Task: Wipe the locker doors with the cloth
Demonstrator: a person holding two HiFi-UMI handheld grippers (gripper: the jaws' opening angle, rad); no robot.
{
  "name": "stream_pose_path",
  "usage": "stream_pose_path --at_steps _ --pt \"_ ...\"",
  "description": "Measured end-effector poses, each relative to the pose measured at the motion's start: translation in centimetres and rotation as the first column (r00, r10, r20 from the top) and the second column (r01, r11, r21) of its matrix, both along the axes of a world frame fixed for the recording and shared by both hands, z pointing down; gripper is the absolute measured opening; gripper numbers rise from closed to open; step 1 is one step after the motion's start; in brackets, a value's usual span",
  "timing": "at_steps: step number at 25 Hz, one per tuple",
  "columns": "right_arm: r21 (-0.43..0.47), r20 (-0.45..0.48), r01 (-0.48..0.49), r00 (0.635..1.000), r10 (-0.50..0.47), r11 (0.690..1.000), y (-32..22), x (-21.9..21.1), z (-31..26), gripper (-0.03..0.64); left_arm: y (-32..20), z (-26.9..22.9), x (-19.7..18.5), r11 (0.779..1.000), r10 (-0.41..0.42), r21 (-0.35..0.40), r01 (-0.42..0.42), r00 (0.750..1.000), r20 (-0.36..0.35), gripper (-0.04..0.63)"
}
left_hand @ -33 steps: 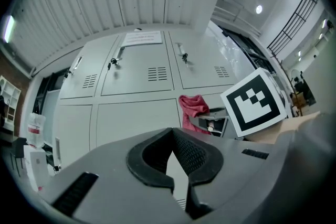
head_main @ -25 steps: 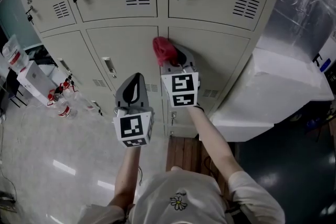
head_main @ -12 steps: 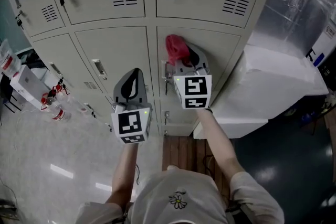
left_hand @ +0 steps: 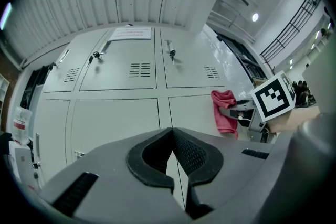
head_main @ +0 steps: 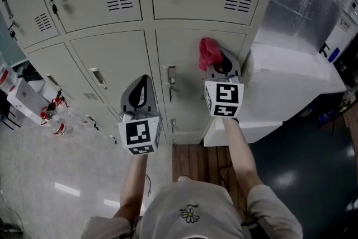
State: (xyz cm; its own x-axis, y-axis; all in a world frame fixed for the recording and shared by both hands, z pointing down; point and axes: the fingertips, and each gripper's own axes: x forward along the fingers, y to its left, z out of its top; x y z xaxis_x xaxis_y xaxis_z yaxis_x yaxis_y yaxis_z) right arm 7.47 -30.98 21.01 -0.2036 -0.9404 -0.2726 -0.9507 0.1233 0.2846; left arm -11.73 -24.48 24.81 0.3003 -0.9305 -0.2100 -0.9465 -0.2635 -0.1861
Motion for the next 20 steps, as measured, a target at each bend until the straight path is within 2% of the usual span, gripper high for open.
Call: stream_pose_path --at_steps 10,12,20 --pt "-0.011 0.008 -0.182 0.983 0.182 0.983 0.6 7.8 0.1 0.04 -0.1 0.5 2.1 0.999 0.046 -0.014 -0.046 0.999 -0.001 0.017" --pt "-0.015 0.005 -0.203 0.979 0.203 0.979 0.7 8.7 0.1 0.038 -0.2 0.9 2.4 0.998 0.051 -0.037 -0.051 0.999 0.001 0.017" --pt "-0.025 -0.009 -0.248 0.969 0.248 0.968 0.8 10.1 0.3 0.04 -0.5 0.9 3.3 0.998 0.061 -0.025 -0.061 0.998 -0.004 0.017"
